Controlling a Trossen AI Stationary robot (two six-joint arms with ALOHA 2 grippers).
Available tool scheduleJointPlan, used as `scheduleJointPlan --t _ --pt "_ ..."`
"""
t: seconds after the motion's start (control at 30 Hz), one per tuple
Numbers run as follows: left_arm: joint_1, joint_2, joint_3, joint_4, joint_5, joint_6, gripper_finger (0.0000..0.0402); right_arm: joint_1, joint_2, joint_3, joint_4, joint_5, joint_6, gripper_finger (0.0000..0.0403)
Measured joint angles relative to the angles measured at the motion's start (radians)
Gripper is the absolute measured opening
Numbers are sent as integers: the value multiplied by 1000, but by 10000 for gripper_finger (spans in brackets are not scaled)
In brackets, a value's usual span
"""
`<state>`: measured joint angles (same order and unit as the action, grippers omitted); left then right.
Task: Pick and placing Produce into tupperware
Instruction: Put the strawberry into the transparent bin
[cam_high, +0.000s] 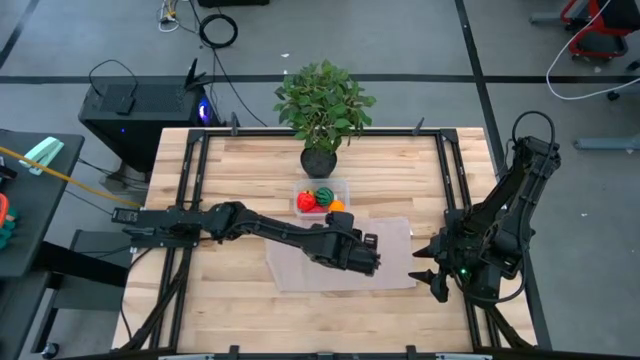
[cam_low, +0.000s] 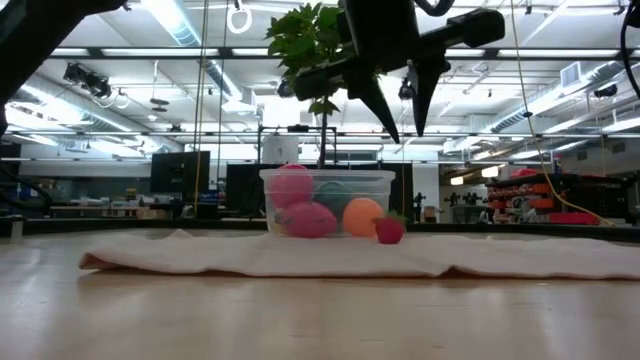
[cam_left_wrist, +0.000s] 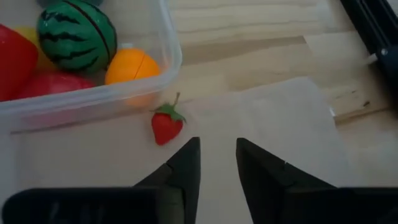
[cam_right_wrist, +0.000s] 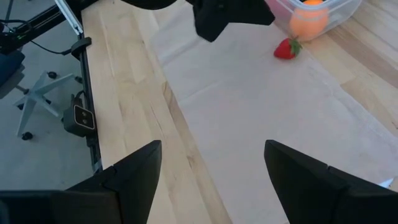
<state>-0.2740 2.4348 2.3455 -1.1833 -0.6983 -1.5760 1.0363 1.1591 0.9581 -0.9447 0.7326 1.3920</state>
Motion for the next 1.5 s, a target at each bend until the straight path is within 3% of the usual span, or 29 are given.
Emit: scheduleJointPlan --t 0.17,0.47,0.6,0.83,1.0,1.13,1.27,1.5 --pt "18 0 0 3 29 68 117 0 0 0 0 0 0 288" --pt "21 0 0 3 56 101 190 0 0 0 0 0 2 288" --pt "19 1 0 3 30 84 202 0 0 0 0 0 2 288" --pt "-53 -47 2 -9 -96 55 167 0 0 0 0 0 3 288" --pt "-105 -48 1 25 -111 156 117 0 0 0 -5 2 2 288" --pt "-152 -48 0 190 -81 353 62 0 0 0 -5 3 -2 288" --pt "-198 -48 0 530 12 657 10 0 0 0 -5 3 -1 288" --pt "-232 -48 0 1044 267 1026 16 0 0 0 -5 3 3 288"
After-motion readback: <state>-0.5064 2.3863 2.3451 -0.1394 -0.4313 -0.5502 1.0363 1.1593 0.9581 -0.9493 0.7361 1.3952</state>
